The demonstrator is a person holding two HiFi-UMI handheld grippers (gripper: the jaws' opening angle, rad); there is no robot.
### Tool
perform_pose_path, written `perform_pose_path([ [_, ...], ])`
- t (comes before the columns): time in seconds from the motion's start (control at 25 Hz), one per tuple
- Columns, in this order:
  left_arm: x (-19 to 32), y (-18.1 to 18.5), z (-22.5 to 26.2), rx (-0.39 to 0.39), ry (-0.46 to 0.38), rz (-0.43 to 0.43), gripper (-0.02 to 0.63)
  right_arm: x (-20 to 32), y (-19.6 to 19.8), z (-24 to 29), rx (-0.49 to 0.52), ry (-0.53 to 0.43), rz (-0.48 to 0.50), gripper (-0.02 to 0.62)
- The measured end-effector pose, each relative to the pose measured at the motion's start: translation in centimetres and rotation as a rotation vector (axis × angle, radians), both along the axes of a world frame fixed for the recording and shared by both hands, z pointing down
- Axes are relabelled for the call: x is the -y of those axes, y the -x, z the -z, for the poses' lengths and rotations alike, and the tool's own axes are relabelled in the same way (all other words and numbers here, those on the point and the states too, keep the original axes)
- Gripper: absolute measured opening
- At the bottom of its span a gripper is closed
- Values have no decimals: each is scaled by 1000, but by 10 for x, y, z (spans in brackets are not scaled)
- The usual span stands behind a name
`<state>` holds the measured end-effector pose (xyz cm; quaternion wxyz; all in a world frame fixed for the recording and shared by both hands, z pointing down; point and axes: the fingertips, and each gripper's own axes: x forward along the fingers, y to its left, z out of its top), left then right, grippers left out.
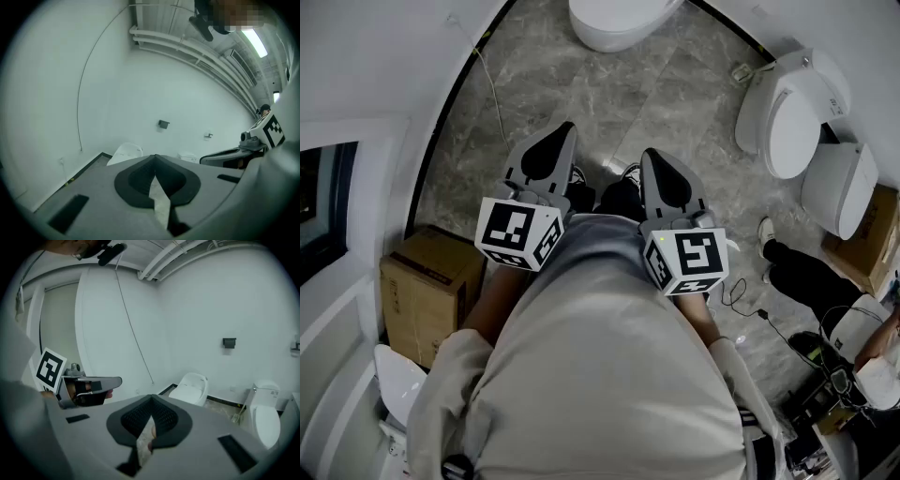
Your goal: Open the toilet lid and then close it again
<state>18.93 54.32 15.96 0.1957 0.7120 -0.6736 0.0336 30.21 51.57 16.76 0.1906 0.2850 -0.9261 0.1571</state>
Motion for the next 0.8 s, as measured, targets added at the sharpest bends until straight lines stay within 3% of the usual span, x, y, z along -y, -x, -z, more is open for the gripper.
perform_pose_path([
  [0.4, -28, 37, -4, -24, -22, -20, 7, -29, 40, 2, 59, 34, 12, 9],
  [0.8, -8, 61, -9, 1, -5, 35, 6, -5, 64, -1, 54, 24, 56, 9],
])
